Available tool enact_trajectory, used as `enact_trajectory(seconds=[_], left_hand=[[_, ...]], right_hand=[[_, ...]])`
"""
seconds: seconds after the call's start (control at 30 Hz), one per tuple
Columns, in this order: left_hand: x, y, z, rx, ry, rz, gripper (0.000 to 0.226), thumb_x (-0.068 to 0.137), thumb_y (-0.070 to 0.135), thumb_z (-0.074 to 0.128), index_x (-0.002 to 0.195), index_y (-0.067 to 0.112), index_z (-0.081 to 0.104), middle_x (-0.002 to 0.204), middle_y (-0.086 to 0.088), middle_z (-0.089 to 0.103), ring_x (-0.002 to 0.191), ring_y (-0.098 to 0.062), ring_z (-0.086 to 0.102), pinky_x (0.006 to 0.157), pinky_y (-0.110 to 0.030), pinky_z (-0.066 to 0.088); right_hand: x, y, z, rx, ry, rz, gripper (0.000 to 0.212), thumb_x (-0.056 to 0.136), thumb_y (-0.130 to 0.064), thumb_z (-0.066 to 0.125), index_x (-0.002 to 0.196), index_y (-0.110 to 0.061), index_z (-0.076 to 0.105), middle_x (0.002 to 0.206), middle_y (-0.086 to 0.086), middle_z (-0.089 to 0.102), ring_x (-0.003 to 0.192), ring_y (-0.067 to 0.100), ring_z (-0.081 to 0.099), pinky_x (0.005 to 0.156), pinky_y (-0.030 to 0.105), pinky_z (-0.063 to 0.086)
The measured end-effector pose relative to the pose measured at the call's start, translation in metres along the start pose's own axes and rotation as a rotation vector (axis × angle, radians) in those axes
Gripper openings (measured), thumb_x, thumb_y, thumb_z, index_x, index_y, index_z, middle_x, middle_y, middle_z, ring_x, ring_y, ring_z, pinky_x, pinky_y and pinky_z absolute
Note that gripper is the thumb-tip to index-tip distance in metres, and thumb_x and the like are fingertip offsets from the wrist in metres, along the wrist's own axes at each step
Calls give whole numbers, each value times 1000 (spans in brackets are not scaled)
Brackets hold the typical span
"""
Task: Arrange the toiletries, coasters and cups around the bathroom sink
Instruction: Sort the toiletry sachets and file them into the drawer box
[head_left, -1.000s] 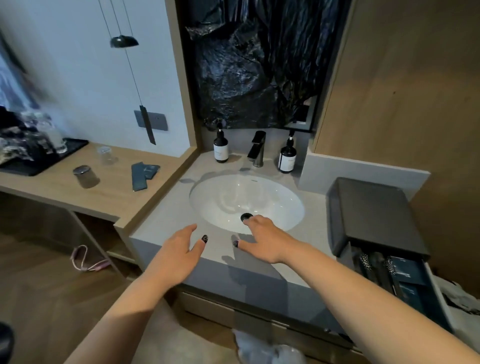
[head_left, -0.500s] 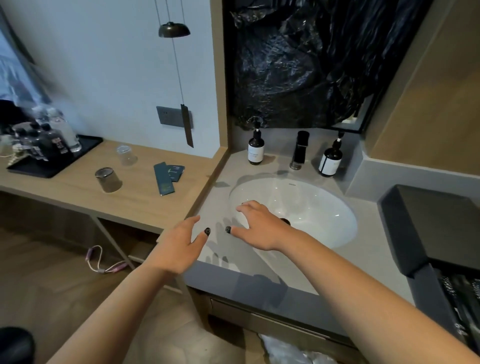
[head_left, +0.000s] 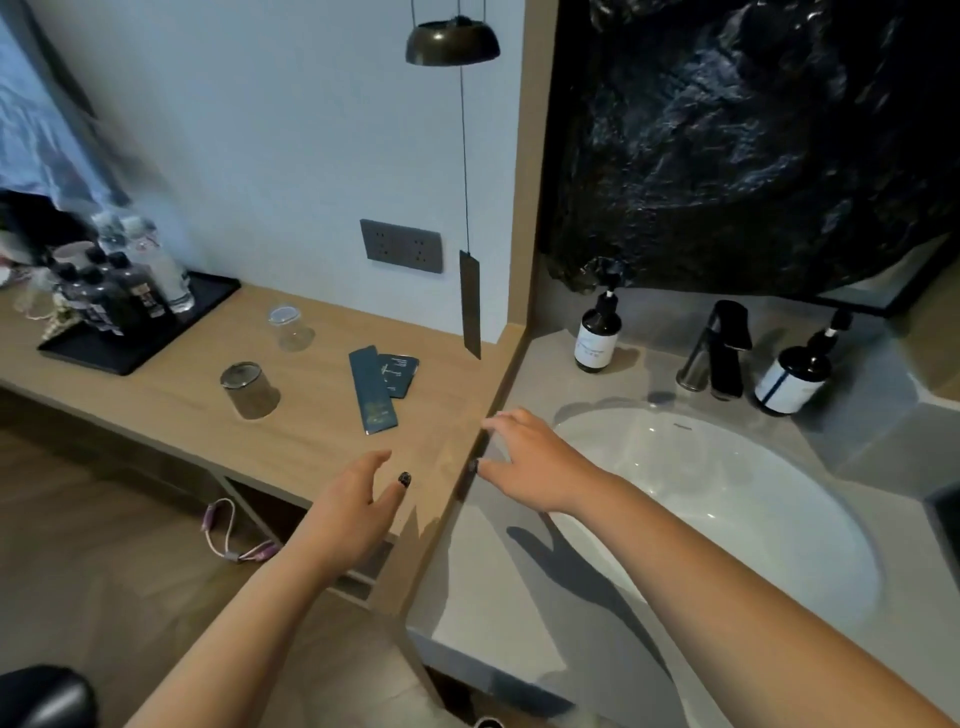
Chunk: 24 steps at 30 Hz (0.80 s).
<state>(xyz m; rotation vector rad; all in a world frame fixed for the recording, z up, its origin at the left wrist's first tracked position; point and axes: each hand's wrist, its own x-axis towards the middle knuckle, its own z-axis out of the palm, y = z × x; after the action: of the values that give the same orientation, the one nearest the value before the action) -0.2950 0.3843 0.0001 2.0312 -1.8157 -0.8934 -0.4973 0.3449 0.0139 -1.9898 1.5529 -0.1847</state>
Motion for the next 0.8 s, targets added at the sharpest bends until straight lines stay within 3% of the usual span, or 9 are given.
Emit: enact_trajectory(seconds=[0.13, 0.17, 0.27, 0.33, 0.43, 0.6, 0.7, 0.8], left_hand=[[33, -13, -14, -35, 14, -21, 53, 99, 34, 45, 148, 20, 29, 130, -12, 58, 90, -11, 57, 83, -29, 42], [41, -17, -17, -44, 18, -20, 53, 99, 33, 45, 148, 19, 30, 127, -12, 60, 89, -11, 56, 82, -28, 41], [66, -28, -25, -54, 32, -16, 51, 100, 32, 44, 147, 19, 31, 134, -10, 56, 116, -21, 54, 92, -30, 40], [84, -35, -31, -56, 28, -6, 51, 100, 31, 45, 147, 18, 31, 136, -9, 55, 123, -23, 51, 95, -30, 39], [114, -47, -40, -50, 21, 20, 50, 99, 29, 46, 146, 17, 33, 135, -10, 56, 123, -24, 51, 91, -28, 39], [177, -73, -57, -1, -36, 79, 50, 99, 27, 45, 146, 16, 35, 124, -12, 63, 115, -26, 57, 83, -30, 42], [219, -90, -67, 35, -96, 122, 50, 98, 27, 46, 146, 16, 35, 124, -12, 63, 115, -26, 57, 86, -32, 42], [257, -103, -79, 58, -138, 201, 51, 98, 26, 48, 145, 14, 36, 138, -9, 54, 122, -24, 53, 95, -32, 40]], right_hand=[[37, -13, 2, 2, -48, -20, 59, 96, -34, 51, 148, -18, 29, 155, -1, 24, 142, 19, 25, 114, 38, 27], [45, -17, 3, 2, -52, -19, 59, 96, -34, 51, 148, -19, 29, 155, -3, 23, 142, 19, 25, 112, 37, 26], [66, -24, 6, 10, -70, -19, 57, 96, -34, 50, 148, -22, 30, 154, -7, 23, 140, 17, 28, 98, 30, 28], [80, -28, 10, 34, -81, -10, 56, 96, -34, 51, 147, -22, 31, 154, -7, 23, 139, 17, 30, 99, 29, 29], [106, -34, 16, 55, -71, 24, 55, 96, -33, 51, 146, -21, 33, 153, -5, 26, 139, 16, 29, 111, 35, 31], [155, -45, 33, 81, -36, 116, 54, 95, -36, 52, 145, -22, 36, 152, -4, 30, 136, 17, 35, 108, 34, 34], [188, -55, 40, 106, -27, 198, 54, 96, -36, 50, 145, -21, 35, 150, -1, 31, 131, 20, 41, 104, 33, 35], [223, -64, 52, 123, -1, 267, 54, 95, -35, 51, 145, -19, 37, 148, 1, 34, 127, 20, 45, 104, 33, 36]])
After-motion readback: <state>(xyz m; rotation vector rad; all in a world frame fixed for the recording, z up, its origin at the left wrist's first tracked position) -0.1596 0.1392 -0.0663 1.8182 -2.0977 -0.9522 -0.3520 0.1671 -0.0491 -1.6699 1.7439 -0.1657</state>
